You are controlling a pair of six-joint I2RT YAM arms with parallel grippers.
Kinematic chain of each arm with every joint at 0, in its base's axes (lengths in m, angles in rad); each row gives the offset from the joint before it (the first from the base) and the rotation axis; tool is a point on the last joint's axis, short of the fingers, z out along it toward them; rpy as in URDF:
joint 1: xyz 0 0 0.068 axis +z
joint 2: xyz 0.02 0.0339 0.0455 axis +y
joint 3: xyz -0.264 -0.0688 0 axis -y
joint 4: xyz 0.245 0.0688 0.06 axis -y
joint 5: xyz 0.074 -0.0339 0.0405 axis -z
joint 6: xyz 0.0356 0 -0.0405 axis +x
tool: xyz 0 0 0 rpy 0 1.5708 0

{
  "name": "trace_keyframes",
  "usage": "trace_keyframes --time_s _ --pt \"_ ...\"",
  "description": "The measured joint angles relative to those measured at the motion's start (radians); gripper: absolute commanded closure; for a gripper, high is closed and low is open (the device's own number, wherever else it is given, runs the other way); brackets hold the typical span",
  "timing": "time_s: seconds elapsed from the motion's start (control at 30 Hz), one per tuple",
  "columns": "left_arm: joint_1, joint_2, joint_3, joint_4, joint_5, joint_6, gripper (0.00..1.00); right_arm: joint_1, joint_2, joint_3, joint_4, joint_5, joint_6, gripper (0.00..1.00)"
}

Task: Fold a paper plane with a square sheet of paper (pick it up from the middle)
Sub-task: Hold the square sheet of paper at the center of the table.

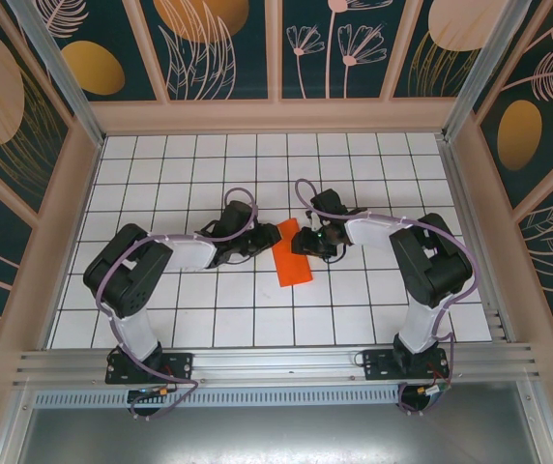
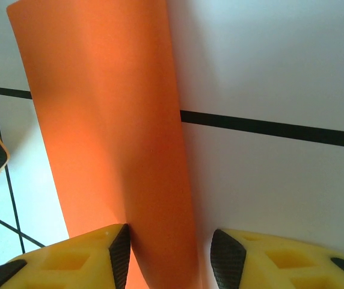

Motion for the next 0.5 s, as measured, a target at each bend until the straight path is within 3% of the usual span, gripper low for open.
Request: trace_keyframes --time_s 0.5 --pt "-0.015 0.048 0.019 0.015 0.031 -0.003 0.70 0.002 0.006 0.007 -0.008 0.000 0.000 0.50"
